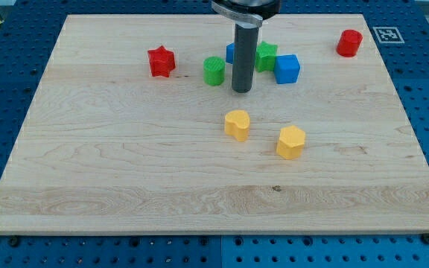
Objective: Push the green circle left below the green star
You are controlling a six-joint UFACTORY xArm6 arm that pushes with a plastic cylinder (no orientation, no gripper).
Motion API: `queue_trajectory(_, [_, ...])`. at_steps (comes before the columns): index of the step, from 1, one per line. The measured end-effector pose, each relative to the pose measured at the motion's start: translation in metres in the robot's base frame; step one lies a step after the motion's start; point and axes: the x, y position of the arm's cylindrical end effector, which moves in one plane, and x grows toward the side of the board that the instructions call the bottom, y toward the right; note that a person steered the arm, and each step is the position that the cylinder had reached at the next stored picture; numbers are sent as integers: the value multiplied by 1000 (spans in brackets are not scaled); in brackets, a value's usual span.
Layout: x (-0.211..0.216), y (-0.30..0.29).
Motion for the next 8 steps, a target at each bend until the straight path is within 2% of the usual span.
queue_trajectory(3, [1, -58])
queue_trajectory(4, [-4, -56])
queue_trajectory(5, [-28, -54])
queue_trajectory(6, [-28, -54])
queue_trajectory(8, [-29, -90])
